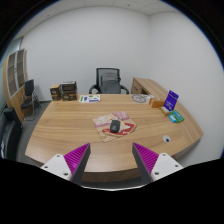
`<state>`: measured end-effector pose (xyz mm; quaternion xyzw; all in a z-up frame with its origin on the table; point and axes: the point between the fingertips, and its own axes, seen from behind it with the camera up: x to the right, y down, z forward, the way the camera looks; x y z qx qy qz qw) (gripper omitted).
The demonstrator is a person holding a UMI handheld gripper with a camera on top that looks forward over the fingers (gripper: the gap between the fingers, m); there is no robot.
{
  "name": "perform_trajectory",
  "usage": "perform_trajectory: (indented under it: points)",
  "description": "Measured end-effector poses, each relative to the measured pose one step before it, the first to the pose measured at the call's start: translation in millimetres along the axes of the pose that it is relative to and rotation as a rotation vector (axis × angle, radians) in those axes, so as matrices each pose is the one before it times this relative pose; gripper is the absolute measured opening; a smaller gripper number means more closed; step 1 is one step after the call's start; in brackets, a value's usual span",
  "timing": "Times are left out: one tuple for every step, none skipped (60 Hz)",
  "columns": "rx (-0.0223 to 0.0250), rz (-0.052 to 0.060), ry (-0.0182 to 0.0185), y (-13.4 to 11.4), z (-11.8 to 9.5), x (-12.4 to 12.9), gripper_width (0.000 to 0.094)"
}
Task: Arrange mouse
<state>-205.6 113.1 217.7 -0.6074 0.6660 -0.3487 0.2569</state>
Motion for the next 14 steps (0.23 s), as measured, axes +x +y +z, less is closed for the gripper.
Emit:
perform_trajectory:
  points:
    - [0.00066, -0.0016, 0.00461, 0.31, -3.69, 4.35, 0.087]
    - [0.0046, -0.0009, 0.00763, 1.54, 1.83, 0.63, 0.0869]
    - [0.00225, -0.0031, 0.00512, 0.4, -0.8, 2.68, 0.087]
    - [0.00039, -0.0047, 0.00247, 0.81, -0.98, 1.89, 0.087]
    - [0.00126, -0.0051, 0.00186, 0.56, -0.84, 1.4, 0.0869]
    - [0.00371, -0.0076, 0.00326, -0.02, -1.04, 1.35, 0.087]
    - [0.0048, -0.0076, 0.00362, -0.29, -1.35, 1.55, 0.0871]
    - [0.00336, -0.0045, 0.00186, -0.32, -1.29, 1.18, 0.0871]
    - [0.00052, -0.0019, -0.00155, 0.12, -1.43, 0.19, 0.087]
    - [-0.00163, -0.0002, -0.00483, 0.26, -1.66, -0.49, 0.087]
    - [-0.00278, 0.0004, -0.00837, 0.35, -3.52, 0.01, 0.087]
    - [-0.00205, 0.0044, -0.00949, 0.89, -1.87, -2.51, 0.087]
    - [-0.00163, 0.0066, -0.0098, 0.37, -1.32, -2.32, 0.0869]
    - [-0.00139, 0.0071, -0.00801, 0.58, -1.05, -2.25, 0.0869]
